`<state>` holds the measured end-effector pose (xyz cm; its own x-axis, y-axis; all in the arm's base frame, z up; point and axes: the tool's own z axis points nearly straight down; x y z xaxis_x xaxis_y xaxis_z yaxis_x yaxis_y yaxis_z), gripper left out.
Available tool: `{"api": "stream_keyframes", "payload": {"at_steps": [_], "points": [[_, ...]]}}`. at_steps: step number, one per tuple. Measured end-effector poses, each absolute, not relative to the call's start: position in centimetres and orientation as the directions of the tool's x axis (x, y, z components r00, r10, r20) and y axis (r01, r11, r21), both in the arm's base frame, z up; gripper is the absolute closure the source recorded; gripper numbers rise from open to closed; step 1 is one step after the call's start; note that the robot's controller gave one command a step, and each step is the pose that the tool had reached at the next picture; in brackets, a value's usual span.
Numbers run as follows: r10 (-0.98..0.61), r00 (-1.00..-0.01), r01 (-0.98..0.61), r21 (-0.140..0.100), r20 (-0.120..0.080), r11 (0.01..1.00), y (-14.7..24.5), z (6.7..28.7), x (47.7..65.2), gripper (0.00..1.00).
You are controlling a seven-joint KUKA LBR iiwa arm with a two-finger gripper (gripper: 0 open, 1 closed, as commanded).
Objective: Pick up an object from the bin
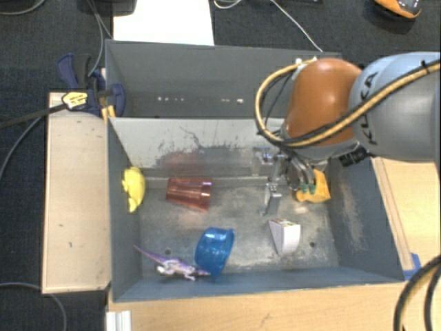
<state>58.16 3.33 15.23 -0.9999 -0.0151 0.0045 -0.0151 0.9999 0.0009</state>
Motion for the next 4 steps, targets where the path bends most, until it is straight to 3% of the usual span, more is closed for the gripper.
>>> {"api": "stream_keyframes", "payload": {"at_steps": [1, 2, 3, 4], "points": [[-0.014, -1.000, -0.014, 0.001, -0.003, 1.000, 3.3, 15.7, 58.3, 0.00], [0.041, -0.999, 0.041, 0.001, -0.002, 0.999, 8.6, 12.8, 58.4, 0.00], [0.023, -1.000, 0.023, 0.009, -0.009, 1.000, 9.9, 8.2, 57.4, 0.00], [0.169, -0.986, 0.169, -0.003, 0.000, 0.986, 8.9, 7.1, 57.7, 0.00]]}}
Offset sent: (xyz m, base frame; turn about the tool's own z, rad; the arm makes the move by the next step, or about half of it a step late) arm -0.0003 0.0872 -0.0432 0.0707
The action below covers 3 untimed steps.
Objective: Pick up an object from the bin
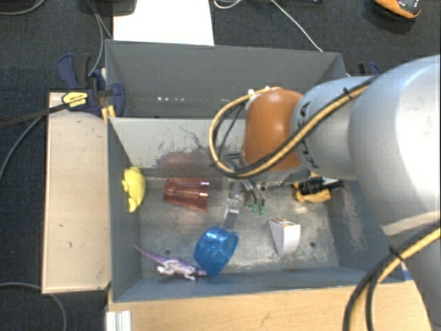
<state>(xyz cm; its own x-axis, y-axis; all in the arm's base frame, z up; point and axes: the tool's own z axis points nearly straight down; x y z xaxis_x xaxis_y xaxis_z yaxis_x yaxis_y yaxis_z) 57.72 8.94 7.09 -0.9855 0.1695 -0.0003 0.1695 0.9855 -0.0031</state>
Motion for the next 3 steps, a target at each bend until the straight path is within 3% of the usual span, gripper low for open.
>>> {"api": "stream_keyframes", "payload": {"at_steps": [1, 2, 3], "points": [[0.387, -0.922, 0.387, 0.007, -0.004, 0.922, 11.7, 8.3, 58.1, 0.00], [0.323, -0.947, 0.323, 0.002, -0.004, 0.947, 13.6, 9.0, 58.7, 0.00], [0.522, -0.853, 0.522, 0.007, -0.004, 0.853, 15.5, 7.9, 58.3, 0.00]]}}
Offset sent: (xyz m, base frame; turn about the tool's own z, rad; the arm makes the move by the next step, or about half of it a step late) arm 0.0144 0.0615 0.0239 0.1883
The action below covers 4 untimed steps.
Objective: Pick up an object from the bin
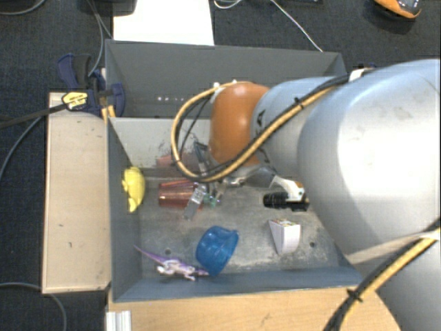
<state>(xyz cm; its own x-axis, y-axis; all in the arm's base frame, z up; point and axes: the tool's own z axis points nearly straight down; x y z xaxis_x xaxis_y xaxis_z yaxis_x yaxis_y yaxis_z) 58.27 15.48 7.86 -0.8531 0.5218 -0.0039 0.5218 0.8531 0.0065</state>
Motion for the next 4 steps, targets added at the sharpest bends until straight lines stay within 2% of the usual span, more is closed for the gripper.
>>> {"api": "stream_keyframes", "payload": {"at_steps": [1, 2, 3, 4], "points": [[-0.069, -0.998, -0.069, 0.002, -0.010, 0.998, 19.0, 7.3, 56.1, 1.00], [-0.067, -0.998, -0.067, 0.002, -0.009, 0.998, 18.9, 7.2, 56.1, 1.00], [-0.098, -0.995, -0.098, -0.001, -0.003, 0.995, 19.8, 11.5, 55.5, 1.00], [-0.072, -0.997, -0.072, 0.002, -0.008, 0.997, 19.8, 17.7, 56.3, 1.00]]}}
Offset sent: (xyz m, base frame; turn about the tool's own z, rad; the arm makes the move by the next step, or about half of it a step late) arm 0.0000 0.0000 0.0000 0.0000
